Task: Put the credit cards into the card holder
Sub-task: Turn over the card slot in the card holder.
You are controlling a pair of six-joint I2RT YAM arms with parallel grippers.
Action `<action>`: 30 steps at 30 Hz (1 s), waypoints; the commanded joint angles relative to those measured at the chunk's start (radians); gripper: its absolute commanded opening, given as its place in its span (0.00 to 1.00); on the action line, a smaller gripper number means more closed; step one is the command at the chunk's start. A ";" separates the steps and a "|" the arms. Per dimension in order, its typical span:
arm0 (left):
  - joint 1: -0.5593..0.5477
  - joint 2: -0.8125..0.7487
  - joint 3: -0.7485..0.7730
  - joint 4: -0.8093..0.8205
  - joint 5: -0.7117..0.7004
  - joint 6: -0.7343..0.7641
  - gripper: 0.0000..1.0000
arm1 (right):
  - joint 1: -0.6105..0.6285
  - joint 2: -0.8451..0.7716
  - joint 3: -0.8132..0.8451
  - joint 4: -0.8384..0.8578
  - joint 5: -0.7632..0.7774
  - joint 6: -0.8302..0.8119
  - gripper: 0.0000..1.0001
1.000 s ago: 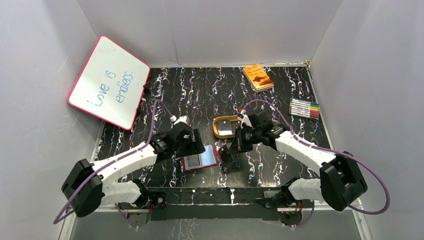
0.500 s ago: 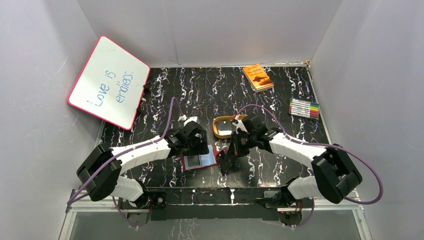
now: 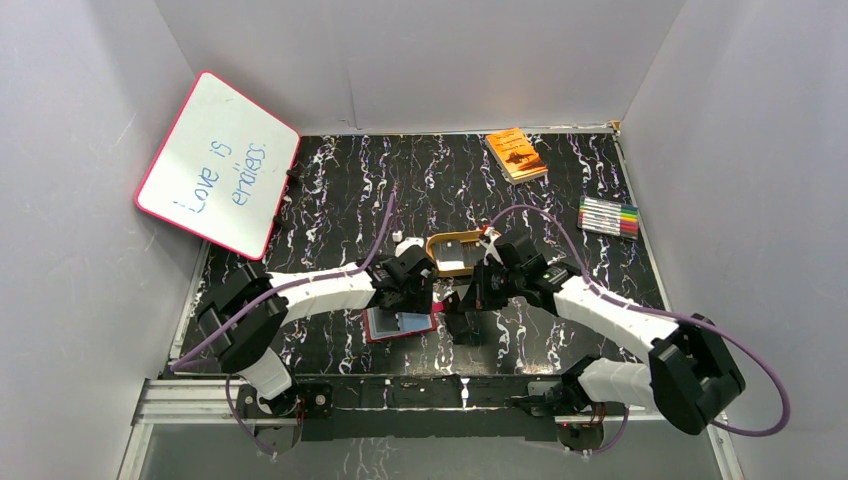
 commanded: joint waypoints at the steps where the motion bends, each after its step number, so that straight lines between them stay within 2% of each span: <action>1: -0.027 0.036 0.026 -0.091 -0.078 0.029 0.60 | 0.000 -0.080 -0.012 -0.016 0.078 0.013 0.00; 5: -0.044 0.046 0.004 -0.099 -0.098 0.021 0.53 | 0.000 -0.090 -0.012 -0.023 0.084 0.012 0.00; 12: -0.045 0.038 -0.040 -0.096 -0.098 0.001 0.34 | 0.000 -0.066 -0.017 -0.009 0.048 0.013 0.00; 21: -0.046 0.028 -0.059 -0.070 -0.089 0.004 0.21 | 0.007 -0.005 0.004 0.048 -0.077 -0.013 0.00; 25: -0.045 0.035 -0.071 -0.062 -0.081 0.007 0.02 | 0.025 0.010 0.018 0.062 -0.092 -0.026 0.00; 30: -0.045 0.016 -0.092 -0.053 -0.087 0.001 0.00 | 0.056 0.057 0.051 0.074 -0.107 -0.040 0.00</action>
